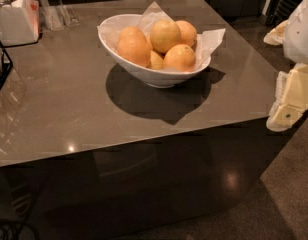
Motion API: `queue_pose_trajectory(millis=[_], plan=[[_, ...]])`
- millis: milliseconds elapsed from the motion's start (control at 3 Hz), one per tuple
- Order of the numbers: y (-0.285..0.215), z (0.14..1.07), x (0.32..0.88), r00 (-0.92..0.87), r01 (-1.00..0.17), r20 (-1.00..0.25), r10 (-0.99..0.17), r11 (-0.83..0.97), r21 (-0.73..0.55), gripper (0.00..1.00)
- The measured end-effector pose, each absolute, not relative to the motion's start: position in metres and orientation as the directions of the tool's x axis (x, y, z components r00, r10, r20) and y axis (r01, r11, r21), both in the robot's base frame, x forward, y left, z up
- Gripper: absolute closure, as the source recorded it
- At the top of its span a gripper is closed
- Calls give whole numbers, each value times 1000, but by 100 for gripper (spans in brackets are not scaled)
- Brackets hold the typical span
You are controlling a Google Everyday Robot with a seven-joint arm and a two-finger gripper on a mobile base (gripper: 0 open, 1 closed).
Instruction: Pick orange from white bowl
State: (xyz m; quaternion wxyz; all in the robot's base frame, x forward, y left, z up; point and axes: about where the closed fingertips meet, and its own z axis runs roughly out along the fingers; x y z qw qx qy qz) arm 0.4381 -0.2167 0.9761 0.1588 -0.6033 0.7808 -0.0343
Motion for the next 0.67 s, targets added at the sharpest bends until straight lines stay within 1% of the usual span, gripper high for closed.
queue_pose_trajectory(millis=[667], plan=[[-209,984,448,-197,-932,-223,-955,253,-259,0]])
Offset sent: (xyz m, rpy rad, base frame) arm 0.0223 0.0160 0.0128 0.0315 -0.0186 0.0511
